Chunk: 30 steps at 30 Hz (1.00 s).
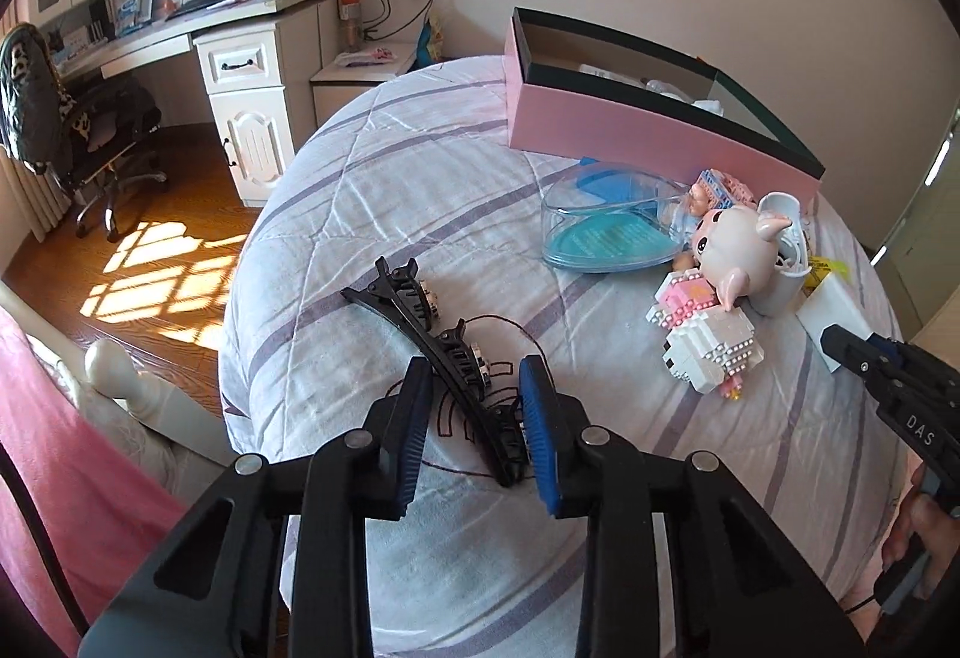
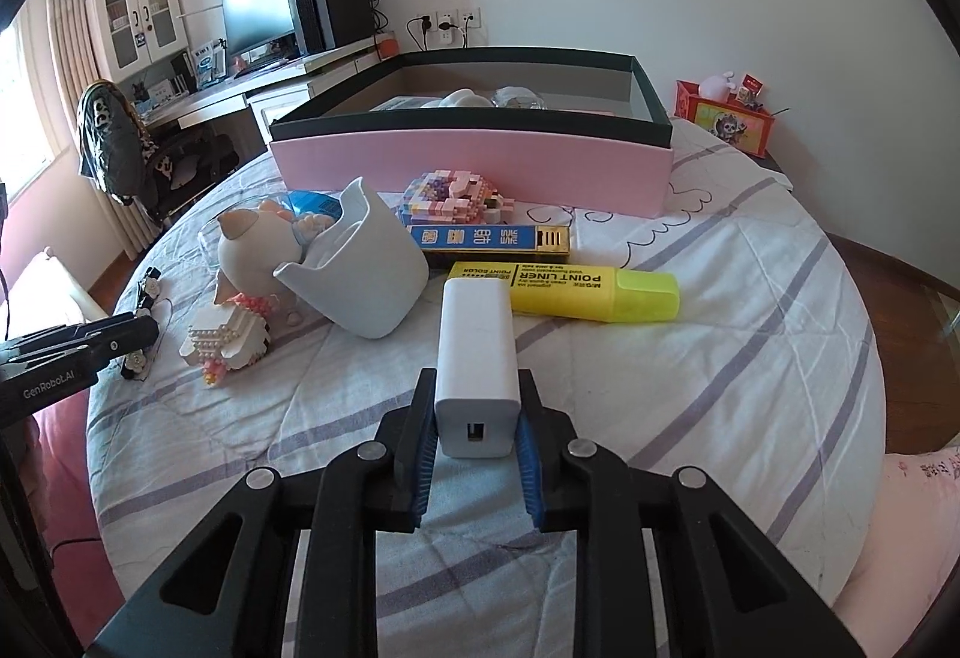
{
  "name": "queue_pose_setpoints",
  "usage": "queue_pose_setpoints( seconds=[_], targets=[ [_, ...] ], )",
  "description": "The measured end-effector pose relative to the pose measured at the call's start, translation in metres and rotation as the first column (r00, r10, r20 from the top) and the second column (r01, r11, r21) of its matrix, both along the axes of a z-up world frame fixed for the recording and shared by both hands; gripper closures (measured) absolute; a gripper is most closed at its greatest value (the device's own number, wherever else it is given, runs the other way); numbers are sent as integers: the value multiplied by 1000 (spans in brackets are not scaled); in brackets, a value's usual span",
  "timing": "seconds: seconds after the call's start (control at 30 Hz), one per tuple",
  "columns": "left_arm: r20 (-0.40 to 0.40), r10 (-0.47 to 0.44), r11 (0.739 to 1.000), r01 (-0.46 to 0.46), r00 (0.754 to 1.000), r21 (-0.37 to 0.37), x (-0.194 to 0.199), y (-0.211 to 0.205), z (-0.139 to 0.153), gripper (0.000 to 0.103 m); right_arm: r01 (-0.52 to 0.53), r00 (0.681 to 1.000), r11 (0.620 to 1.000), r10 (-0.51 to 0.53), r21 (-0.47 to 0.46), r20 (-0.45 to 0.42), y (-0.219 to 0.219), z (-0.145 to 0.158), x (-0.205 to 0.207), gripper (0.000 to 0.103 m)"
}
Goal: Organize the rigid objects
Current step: 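Carry the hair clip and power bank into the pink box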
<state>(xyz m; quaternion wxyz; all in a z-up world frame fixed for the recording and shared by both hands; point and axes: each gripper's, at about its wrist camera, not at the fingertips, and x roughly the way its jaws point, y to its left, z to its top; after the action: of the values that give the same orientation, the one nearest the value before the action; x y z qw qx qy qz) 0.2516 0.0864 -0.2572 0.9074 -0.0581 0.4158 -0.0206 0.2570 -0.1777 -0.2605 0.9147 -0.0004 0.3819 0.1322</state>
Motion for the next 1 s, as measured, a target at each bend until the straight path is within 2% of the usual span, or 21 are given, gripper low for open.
queue_pose_setpoints(
  seconds=[0.13, 0.2, 0.27, 0.33, 0.5, 0.6, 0.67, 0.77, 1.0],
  targets=[
    [25, 18, 1000, -18, 1000, -2, 3, -2, -4, 70, 2, 1000, 1000, -3, -9, -21, 2, -5, 10, 79],
    [30, 21, 999, -22, 999, 23, 2, -6, -4, 72, 2, 1000, 1000, -3, -15, -30, 4, -7, 13, 79],
    [38, 4, 999, -5, 999, 36, 2, -11, -3, 78, -4, 1000, 1000, 4, -14, -25, 4, -7, 14, 79],
    [48, -16, 1000, 17, 999, -13, 0, -11, -1, 85, -18, 1000, 1000, 18, -9, -24, 5, -7, 12, 80],
    [61, -66, 994, 71, 996, -80, -6, -14, 3, 85, -29, 999, 999, 30, 46, -16, -1, -7, 2, 80],
    [86, -71, 995, 76, 994, -58, -12, -20, 10, 85, -30, 999, 996, 31, 79, -9, -4, -4, -5, 80],
    [97, -80, 994, 87, 992, -68, -17, -23, 17, 85, -20, 1000, 996, 19, 87, 7, -5, 0, -9, 80],
    [131, -98, 994, 103, 987, -31, -24, -34, 30, 85, -12, 999, 995, 9, 104, 36, -8, 11, -15, 80],
    [211, -167, 985, 173, 963, -6, -31, -67, 67, 85, -8, 993, 994, -5, 109, 116, -11, 47, -26, 80]
  ],
)
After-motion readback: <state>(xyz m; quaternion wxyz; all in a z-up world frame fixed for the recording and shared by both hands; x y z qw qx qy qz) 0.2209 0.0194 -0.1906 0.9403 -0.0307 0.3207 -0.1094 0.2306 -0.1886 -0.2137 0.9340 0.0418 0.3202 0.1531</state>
